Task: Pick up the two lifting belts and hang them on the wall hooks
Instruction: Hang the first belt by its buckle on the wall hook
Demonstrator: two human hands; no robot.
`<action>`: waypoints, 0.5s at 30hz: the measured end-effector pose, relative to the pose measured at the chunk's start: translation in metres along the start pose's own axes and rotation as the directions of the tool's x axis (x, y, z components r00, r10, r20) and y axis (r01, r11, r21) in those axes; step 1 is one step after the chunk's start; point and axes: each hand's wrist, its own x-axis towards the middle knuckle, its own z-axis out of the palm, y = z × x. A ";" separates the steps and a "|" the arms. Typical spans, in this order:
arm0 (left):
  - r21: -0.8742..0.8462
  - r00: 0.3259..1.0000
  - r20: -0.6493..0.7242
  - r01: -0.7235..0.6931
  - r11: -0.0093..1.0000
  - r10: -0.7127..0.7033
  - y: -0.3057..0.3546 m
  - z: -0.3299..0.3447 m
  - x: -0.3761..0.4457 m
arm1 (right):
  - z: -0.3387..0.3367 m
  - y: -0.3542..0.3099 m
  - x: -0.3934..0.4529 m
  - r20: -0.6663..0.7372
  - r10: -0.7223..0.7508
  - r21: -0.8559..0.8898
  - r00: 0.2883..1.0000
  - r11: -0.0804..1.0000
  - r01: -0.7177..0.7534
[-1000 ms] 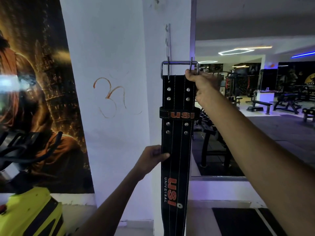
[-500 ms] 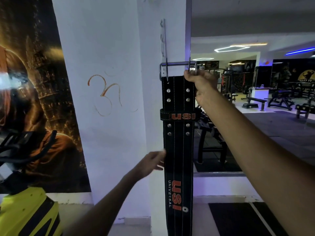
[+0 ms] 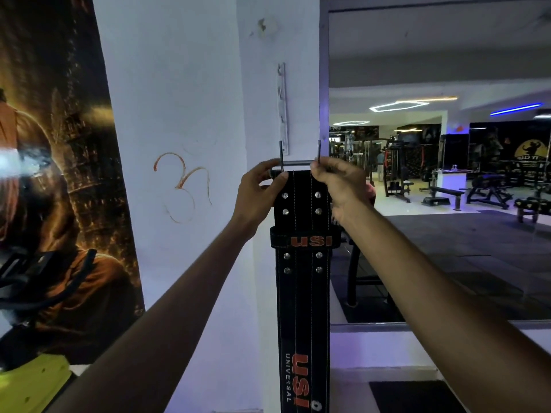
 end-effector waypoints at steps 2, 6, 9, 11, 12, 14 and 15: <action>0.047 1.000 -0.013 -0.005 0.999 0.006 -0.002 -0.001 0.004 | -0.001 0.001 -0.001 0.036 -0.050 -0.014 0.998 0.999 0.051; 0.101 0.997 0.005 -0.082 0.992 0.082 -0.006 -0.001 0.005 | -0.006 0.005 0.001 0.110 -0.162 -0.072 0.981 0.983 0.171; 0.118 0.992 -0.008 -0.125 0.985 0.127 -0.007 0.003 0.006 | -0.011 0.008 0.004 0.153 -0.199 -0.102 0.968 0.971 0.216; 0.095 0.991 -0.045 -0.119 0.988 0.124 -0.010 0.007 0.006 | -0.016 0.008 0.006 0.205 -0.217 -0.115 0.954 0.963 0.244; 0.080 0.991 -0.066 -0.111 0.991 0.116 -0.012 0.009 0.006 | -0.020 0.007 0.008 0.234 -0.218 -0.115 0.947 0.961 0.250; 0.048 0.990 -0.107 -0.088 0.995 0.092 -0.015 0.014 0.006 | -0.027 0.005 0.012 0.285 -0.225 -0.113 0.932 0.957 0.266; 0.036 0.989 -0.123 -0.076 0.996 0.080 -0.016 0.018 0.007 | -0.031 0.005 0.014 0.302 -0.233 -0.108 0.924 0.955 0.276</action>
